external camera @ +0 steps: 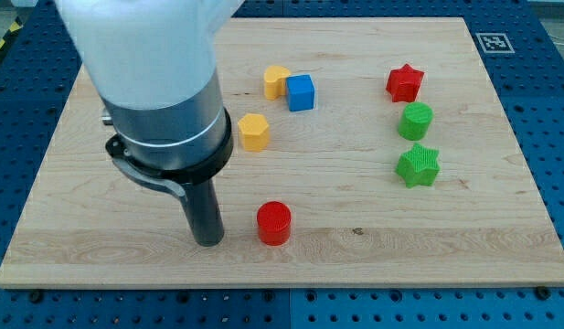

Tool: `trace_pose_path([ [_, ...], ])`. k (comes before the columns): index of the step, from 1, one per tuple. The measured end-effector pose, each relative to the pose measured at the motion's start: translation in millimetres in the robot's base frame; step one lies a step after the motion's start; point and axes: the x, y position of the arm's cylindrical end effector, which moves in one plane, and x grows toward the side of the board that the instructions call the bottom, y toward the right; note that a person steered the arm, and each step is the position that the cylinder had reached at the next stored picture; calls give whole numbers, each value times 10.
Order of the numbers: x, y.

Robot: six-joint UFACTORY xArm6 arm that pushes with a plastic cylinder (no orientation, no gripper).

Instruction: Move the red circle below the green star

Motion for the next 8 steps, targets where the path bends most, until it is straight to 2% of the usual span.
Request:
trace_pose_path([
  [4,-5,610],
  [8,-108,831],
])
